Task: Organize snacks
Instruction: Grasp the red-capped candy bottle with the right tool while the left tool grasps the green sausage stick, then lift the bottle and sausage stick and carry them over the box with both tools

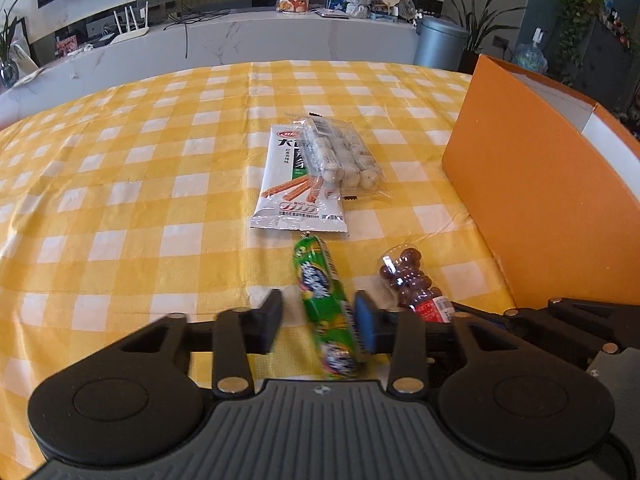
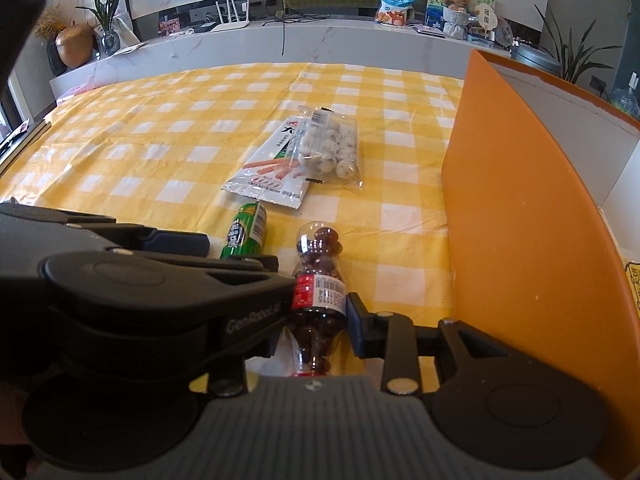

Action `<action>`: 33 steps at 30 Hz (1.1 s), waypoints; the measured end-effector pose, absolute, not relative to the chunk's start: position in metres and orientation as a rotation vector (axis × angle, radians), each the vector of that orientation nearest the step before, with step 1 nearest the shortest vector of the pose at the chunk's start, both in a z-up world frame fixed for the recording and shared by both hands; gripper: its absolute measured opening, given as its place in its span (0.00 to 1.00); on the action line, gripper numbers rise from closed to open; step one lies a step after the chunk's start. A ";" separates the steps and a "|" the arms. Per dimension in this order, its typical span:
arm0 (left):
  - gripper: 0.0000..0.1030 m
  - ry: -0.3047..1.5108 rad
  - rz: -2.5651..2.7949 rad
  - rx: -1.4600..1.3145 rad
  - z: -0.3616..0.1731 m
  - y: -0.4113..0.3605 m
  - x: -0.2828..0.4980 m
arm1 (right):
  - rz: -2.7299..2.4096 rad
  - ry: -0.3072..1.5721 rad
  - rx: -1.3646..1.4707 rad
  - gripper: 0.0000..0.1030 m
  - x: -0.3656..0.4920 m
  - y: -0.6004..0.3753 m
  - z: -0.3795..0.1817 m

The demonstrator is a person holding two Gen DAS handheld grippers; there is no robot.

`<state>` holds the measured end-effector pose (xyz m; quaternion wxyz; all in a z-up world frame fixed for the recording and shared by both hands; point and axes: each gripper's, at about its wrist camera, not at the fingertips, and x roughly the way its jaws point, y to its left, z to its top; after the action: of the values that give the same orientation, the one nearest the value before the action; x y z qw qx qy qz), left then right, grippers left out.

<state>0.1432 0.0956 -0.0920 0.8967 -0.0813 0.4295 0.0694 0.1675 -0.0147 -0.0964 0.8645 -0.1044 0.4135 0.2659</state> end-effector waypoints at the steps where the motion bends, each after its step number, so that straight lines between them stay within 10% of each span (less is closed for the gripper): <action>1: 0.27 0.888 0.140 -0.178 -0.092 0.097 0.143 | 0.556 0.866 -0.219 0.29 0.168 -0.015 -0.096; 33: 0.25 0.684 0.042 -0.448 -0.010 0.115 0.080 | 0.710 0.864 0.062 0.29 0.149 -0.055 -0.015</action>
<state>0.0803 0.1145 -0.0103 0.9173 -0.2178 0.3326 0.0206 0.1493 -0.0548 -0.0148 0.8473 0.0292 0.4096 0.3368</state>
